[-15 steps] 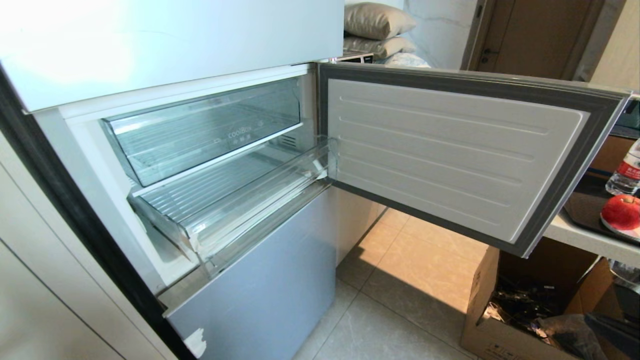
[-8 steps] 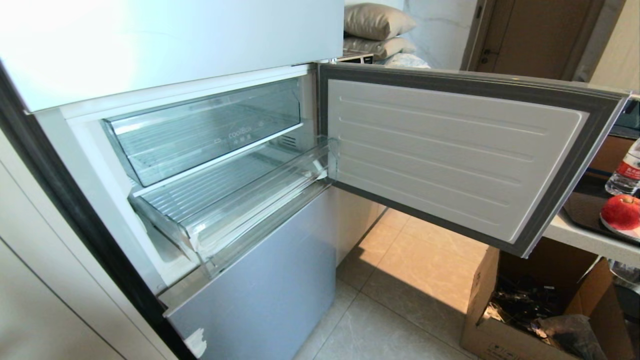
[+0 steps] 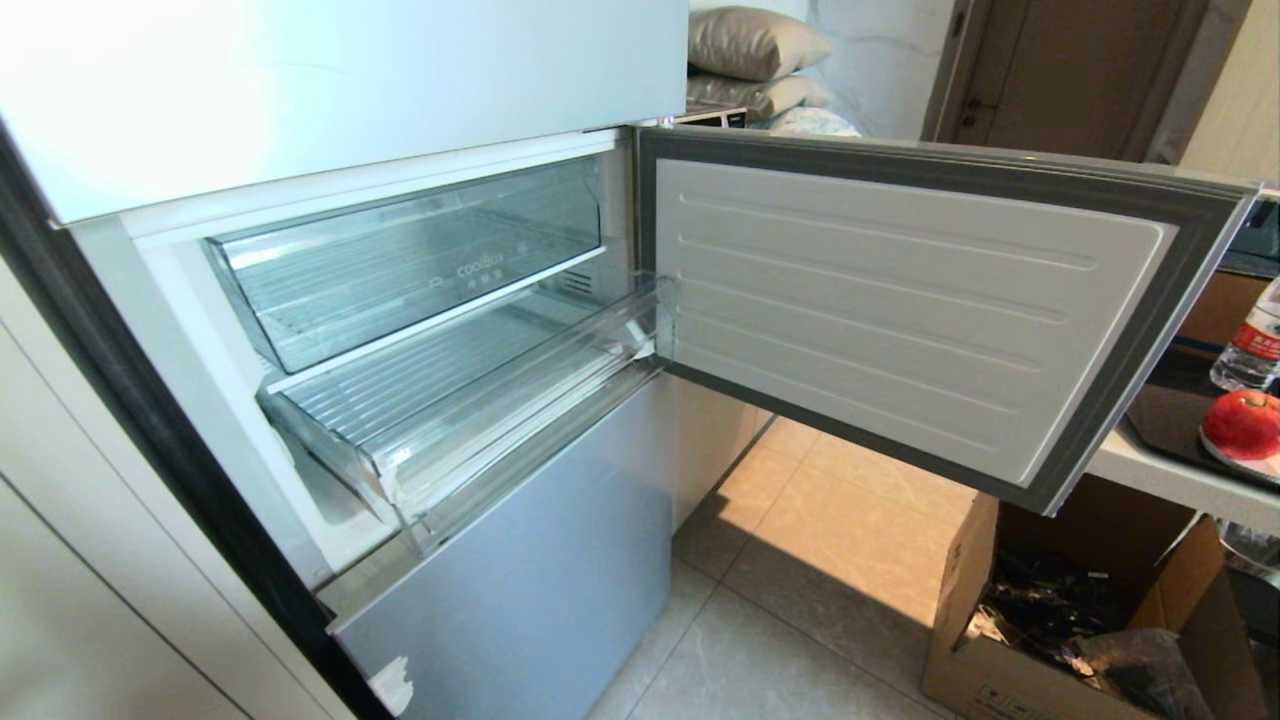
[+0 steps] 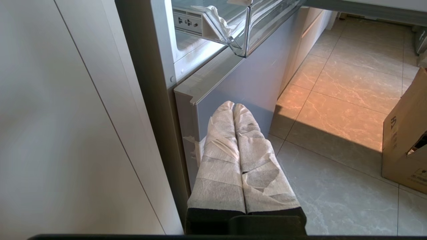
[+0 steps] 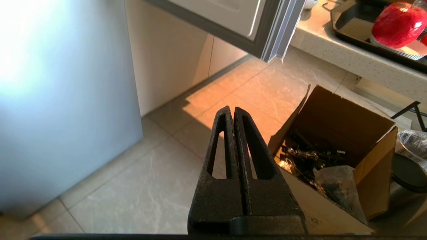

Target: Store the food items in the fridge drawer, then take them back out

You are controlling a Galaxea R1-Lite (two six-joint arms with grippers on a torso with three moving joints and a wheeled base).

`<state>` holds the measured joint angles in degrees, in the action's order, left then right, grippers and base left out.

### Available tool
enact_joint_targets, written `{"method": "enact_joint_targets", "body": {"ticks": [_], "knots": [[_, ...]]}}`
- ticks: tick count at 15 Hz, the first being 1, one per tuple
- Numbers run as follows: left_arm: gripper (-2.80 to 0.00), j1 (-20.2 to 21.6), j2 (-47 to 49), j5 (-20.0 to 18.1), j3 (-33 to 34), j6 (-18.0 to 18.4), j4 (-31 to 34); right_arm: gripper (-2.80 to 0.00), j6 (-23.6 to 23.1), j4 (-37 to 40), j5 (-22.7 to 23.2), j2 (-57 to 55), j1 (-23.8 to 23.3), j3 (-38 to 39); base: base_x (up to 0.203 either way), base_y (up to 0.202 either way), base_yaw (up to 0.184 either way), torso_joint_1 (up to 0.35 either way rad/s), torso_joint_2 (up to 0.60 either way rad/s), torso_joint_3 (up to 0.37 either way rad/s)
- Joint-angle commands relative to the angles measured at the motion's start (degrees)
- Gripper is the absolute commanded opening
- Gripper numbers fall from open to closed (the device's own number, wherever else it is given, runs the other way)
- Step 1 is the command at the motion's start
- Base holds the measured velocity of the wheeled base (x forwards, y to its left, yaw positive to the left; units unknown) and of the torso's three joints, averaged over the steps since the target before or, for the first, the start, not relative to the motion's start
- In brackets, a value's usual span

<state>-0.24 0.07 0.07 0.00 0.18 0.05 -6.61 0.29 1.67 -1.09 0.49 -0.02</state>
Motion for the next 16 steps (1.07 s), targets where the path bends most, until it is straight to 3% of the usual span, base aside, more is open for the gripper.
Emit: {"method": "enact_joint_targets", "body": {"ticks": [1, 12, 16], "knots": [[-2.8, 0.01, 0.01, 0.01, 0.0, -0.01, -0.04, -2.8, 0.29, 0.15, 0.0, 1.09, -0.05, 0.02, 0.0, 0.0, 0.0, 0.0, 0.0, 0.0], [-2.8, -0.02, 0.01, 0.01, 0.0, -0.01, -0.05, -2.8, 0.81, 0.09, -0.09, 1.09, -0.05, 0.11, 0.0, 0.0, 0.0, 0.0, 0.0, 0.0], [-2.8, -0.02, 0.01, 0.01, 0.0, -0.01, -0.05, -2.8, 0.81, 0.15, -0.09, 1.09, -0.05, 0.11, 0.004, -0.005, 0.16, 0.003, 0.0, 0.001]]}}
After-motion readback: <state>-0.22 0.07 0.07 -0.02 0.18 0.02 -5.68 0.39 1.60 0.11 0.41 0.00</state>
